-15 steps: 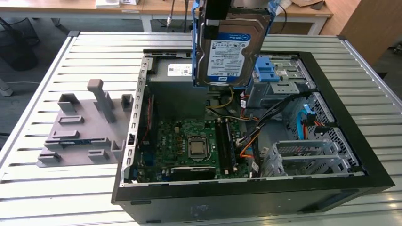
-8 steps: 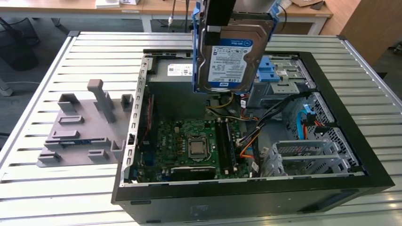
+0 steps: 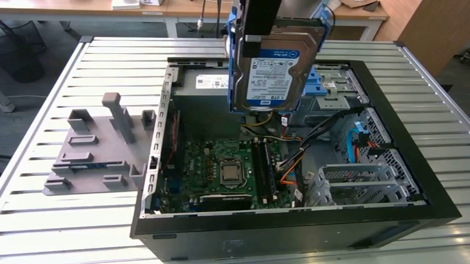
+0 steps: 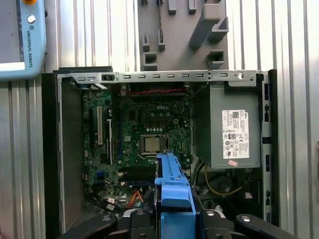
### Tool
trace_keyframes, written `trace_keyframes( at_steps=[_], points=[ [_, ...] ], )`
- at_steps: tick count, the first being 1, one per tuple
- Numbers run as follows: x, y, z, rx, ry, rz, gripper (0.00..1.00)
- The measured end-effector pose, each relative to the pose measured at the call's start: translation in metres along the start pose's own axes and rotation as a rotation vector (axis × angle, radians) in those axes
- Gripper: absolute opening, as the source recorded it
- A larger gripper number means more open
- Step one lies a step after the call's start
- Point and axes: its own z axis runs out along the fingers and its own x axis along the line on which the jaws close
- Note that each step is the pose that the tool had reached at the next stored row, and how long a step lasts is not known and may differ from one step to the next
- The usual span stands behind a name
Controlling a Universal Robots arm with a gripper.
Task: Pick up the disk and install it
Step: 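Insert the disk into the insertion slot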
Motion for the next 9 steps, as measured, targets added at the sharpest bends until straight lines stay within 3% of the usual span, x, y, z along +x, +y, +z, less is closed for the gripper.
trace_keyframes(
  at_steps=[9],
  points=[
    [0.0224,-0.0014,0.0021,-0.0003,0.0001,0.001,0.37]
  ],
)
